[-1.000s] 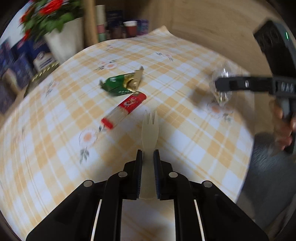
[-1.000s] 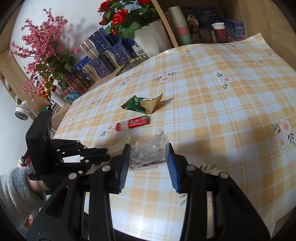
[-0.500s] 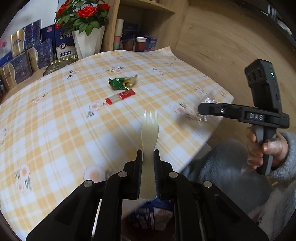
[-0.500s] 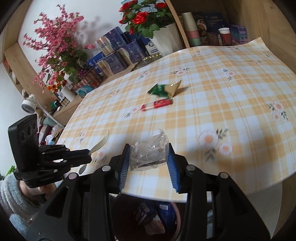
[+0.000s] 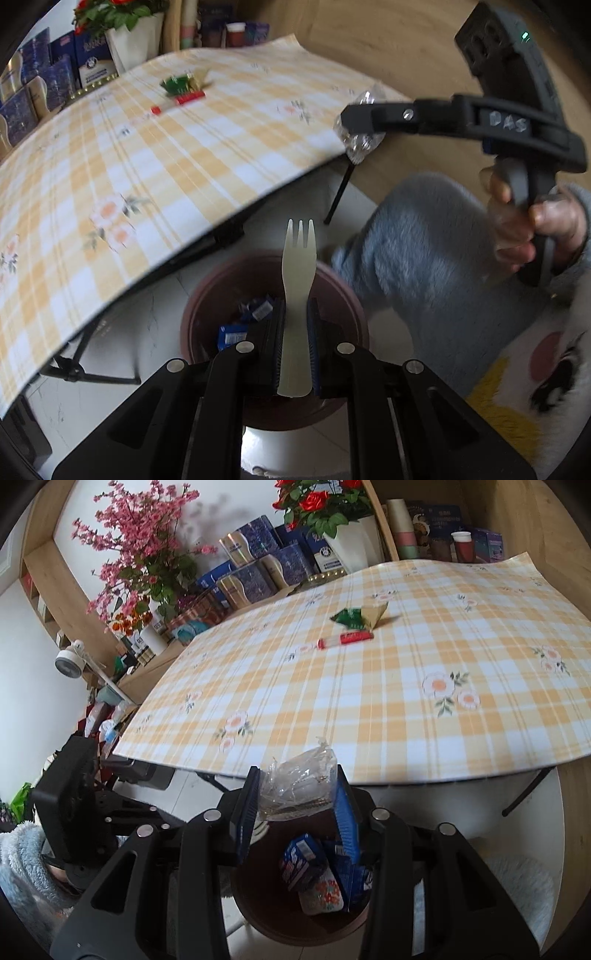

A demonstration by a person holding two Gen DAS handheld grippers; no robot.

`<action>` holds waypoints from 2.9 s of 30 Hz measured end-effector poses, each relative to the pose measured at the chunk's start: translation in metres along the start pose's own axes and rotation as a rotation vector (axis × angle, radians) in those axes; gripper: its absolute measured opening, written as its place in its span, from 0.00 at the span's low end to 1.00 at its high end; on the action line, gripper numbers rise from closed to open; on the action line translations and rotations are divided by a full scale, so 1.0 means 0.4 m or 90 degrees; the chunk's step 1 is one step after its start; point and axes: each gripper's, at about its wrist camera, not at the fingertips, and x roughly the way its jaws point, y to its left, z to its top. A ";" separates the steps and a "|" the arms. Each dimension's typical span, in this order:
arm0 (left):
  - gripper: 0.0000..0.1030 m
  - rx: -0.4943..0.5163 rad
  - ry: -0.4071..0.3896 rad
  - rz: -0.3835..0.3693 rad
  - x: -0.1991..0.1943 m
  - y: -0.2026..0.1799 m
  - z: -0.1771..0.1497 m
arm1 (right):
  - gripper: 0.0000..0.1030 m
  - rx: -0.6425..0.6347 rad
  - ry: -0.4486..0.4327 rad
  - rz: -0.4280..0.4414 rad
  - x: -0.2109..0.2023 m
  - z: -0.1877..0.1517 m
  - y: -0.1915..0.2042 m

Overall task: Collect trash
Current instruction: 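Carry the bag and fork over the bin and open both tools, then move both tools back over the table toward the wrapper and lighter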

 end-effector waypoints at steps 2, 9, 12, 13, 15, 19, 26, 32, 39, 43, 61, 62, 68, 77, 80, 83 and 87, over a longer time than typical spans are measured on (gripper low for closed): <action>0.12 0.003 0.014 -0.001 0.019 -0.005 -0.009 | 0.39 0.000 0.006 -0.003 0.002 -0.018 0.003; 0.12 -0.023 0.030 -0.001 0.067 0.024 -0.042 | 0.39 -0.005 -0.010 -0.010 0.002 -0.059 -0.001; 0.19 -0.038 0.003 -0.015 0.055 0.029 -0.036 | 0.39 0.003 -0.007 -0.017 0.016 -0.071 -0.015; 0.26 -0.040 -0.002 -0.013 0.052 0.031 -0.035 | 0.39 0.006 -0.005 -0.018 0.019 -0.073 -0.017; 0.49 -0.054 -0.020 -0.007 0.044 0.039 -0.037 | 0.39 0.002 -0.006 -0.020 0.025 -0.073 -0.017; 0.61 -0.100 -0.080 0.032 0.009 0.066 -0.039 | 0.39 -0.019 0.005 -0.023 0.045 -0.085 -0.002; 0.81 -0.175 -0.225 0.144 -0.098 0.101 -0.060 | 0.40 -0.051 0.069 -0.028 0.113 -0.104 0.029; 0.85 -0.176 -0.247 0.180 -0.118 0.103 -0.064 | 0.40 -0.081 0.144 -0.048 0.188 -0.124 0.051; 0.86 -0.241 -0.271 0.191 -0.139 0.150 -0.080 | 0.40 -0.107 0.161 -0.051 0.193 -0.143 0.068; 0.86 -0.278 -0.289 0.192 -0.156 0.169 -0.093 | 0.40 -0.106 0.166 -0.055 0.193 -0.147 0.064; 0.87 -0.331 -0.323 0.204 -0.186 0.195 -0.118 | 0.94 -0.106 0.119 -0.078 0.165 -0.122 0.060; 0.87 -0.330 -0.323 0.205 -0.186 0.195 -0.117 | 0.94 -0.098 0.111 -0.074 0.156 -0.116 0.055; 0.87 -0.321 -0.314 0.213 -0.178 0.189 -0.109 | 0.94 -0.045 0.080 -0.103 0.124 -0.083 0.018; 0.87 -0.293 -0.289 0.225 -0.157 0.177 -0.090 | 0.94 -0.016 -0.014 -0.031 0.049 -0.027 -0.016; 0.87 -0.285 -0.278 0.227 -0.146 0.173 -0.082 | 0.94 -0.033 -0.037 -0.037 0.035 0.001 -0.021; 0.87 -0.273 -0.268 0.224 -0.136 0.171 -0.068 | 0.94 -0.056 -0.048 -0.048 0.031 0.031 -0.031; 0.87 -0.267 -0.264 0.210 -0.133 0.179 -0.043 | 0.94 -0.096 -0.017 -0.062 0.056 0.086 -0.051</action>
